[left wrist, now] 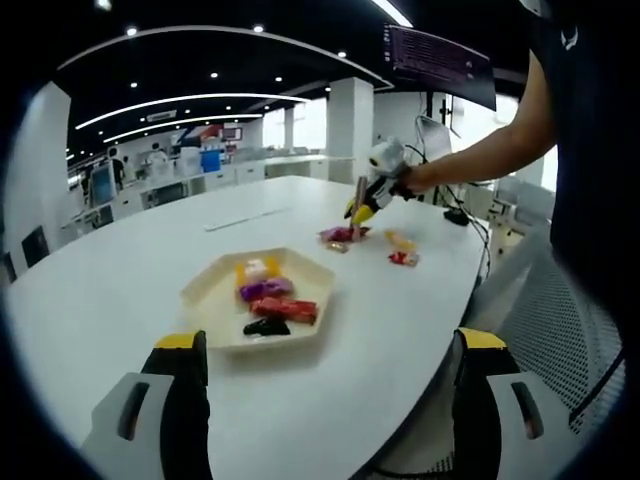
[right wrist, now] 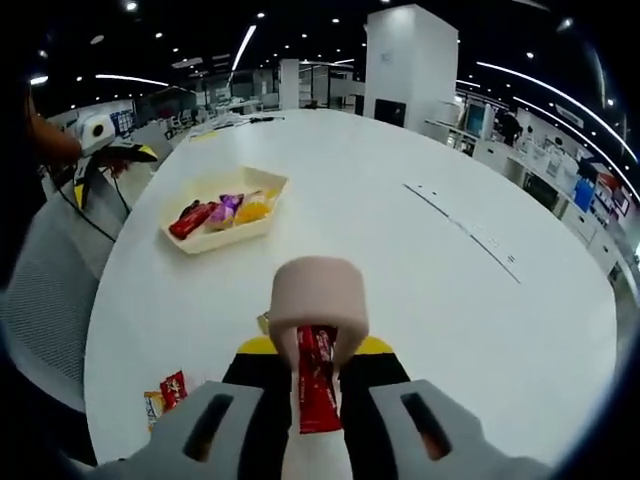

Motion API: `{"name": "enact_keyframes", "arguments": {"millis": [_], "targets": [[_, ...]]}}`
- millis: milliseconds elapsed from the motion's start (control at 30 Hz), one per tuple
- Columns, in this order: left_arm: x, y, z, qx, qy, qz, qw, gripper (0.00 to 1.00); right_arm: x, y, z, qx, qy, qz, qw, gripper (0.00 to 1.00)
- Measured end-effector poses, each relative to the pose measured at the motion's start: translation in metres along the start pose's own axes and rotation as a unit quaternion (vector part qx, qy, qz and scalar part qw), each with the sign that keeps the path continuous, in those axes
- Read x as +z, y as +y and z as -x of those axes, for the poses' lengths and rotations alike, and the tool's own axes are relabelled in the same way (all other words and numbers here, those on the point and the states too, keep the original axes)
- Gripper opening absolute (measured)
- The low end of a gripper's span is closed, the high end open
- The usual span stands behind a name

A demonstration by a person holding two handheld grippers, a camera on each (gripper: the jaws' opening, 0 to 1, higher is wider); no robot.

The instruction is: Place the target food into the container with the food tongs after gripping and lifting it, then release it inside without dropping or visibly crushing the food.

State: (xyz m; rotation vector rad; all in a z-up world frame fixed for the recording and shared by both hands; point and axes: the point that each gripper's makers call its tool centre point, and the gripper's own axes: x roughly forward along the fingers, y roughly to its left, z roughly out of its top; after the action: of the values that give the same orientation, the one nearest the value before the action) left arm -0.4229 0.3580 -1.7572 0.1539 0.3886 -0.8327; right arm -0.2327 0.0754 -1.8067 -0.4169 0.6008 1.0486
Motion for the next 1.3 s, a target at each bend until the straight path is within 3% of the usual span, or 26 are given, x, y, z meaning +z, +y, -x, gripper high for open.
{"name": "enact_keyframes", "arguments": {"millis": [467,633,667,1300], "targets": [[0.001,-0.001,0.0,-0.002,-0.002,-0.002,1.0,0.99,0.014,0.001,0.016,0.002,0.002,-0.006,1.0,0.16],[0.007,0.002,0.001,0.004,-0.014,-0.007,0.9999,1.0,0.026,0.002,0.023,0.002,0.003,-0.003,1.0,0.16],[0.01,0.0,0.002,-0.003,-0.024,0.015,0.9996,1.0,0.027,0.002,0.025,0.001,0.004,-0.004,1.0,0.16],[0.012,0.001,0.004,0.0,-0.028,-0.001,0.9996,1.0,0.068,-0.01,0.063,-0.035,-0.008,-0.007,0.9993,0.16]]}}
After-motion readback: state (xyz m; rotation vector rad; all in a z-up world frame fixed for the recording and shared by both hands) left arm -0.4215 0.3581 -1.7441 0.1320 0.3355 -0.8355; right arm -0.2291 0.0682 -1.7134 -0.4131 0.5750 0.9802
